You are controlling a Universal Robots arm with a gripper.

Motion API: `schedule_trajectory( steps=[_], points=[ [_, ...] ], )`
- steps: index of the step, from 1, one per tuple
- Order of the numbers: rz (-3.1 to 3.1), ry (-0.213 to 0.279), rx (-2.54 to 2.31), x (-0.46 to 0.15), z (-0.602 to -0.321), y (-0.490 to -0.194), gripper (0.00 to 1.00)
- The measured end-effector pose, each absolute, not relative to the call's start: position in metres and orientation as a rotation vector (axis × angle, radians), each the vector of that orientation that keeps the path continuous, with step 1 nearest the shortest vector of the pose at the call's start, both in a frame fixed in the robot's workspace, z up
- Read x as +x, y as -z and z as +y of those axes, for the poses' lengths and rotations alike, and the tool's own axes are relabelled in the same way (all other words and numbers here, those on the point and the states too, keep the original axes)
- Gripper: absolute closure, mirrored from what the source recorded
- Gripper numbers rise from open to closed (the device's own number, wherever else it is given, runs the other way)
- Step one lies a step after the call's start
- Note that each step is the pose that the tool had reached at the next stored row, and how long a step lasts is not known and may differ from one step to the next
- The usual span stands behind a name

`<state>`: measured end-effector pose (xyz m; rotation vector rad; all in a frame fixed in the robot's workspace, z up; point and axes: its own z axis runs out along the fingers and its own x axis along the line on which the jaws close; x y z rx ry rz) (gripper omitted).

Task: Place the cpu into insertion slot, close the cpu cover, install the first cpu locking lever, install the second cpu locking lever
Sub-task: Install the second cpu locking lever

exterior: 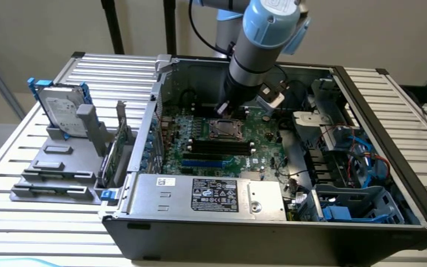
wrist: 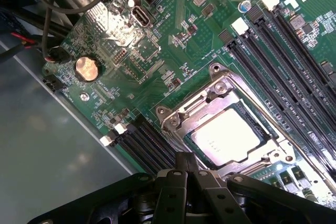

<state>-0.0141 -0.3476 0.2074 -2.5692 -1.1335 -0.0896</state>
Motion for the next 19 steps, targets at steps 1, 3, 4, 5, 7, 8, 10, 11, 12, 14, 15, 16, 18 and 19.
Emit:
schedule_trajectory(
  steps=[1,3,4,5,7,8,10,11,12,14,15,16,18,19],
  points=[
    [-1.133,0.088,-2.569,-0.014,-0.349,-0.208,0.89],
    [-1.132,0.083,-2.569,-0.013,-0.354,-0.21,0.89],
    [-1.131,0.078,-2.568,-0.013,-0.357,-0.212,0.89],
    [-1.13,0.075,-2.568,-0.013,-0.36,-0.214,0.89],
    [-1.129,0.068,-2.569,-0.012,-0.366,-0.218,0.89],
    [-1.128,0.064,-2.569,-0.012,-0.369,-0.22,0.89],
    [-1.128,0.059,-2.569,-0.012,-0.376,-0.224,0.89],
    [-1.128,0.058,-2.57,-0.012,-0.38,-0.226,0.89],
    [-1.128,0.058,-2.57,-0.012,-0.383,-0.228,0.89],
    [-1.128,0.057,-2.572,-0.012,-0.39,-0.231,0.89],
    [-1.129,0.057,-2.572,-0.012,-0.394,-0.233,0.89],
    [-1.128,0.057,-2.572,-0.014,-0.397,-0.234,0.89],
    [-1.129,0.057,-2.572,-0.018,-0.402,-0.237,0.89],
    [-1.129,0.058,-2.572,-0.02,-0.404,-0.238,0.89]
  ],
)
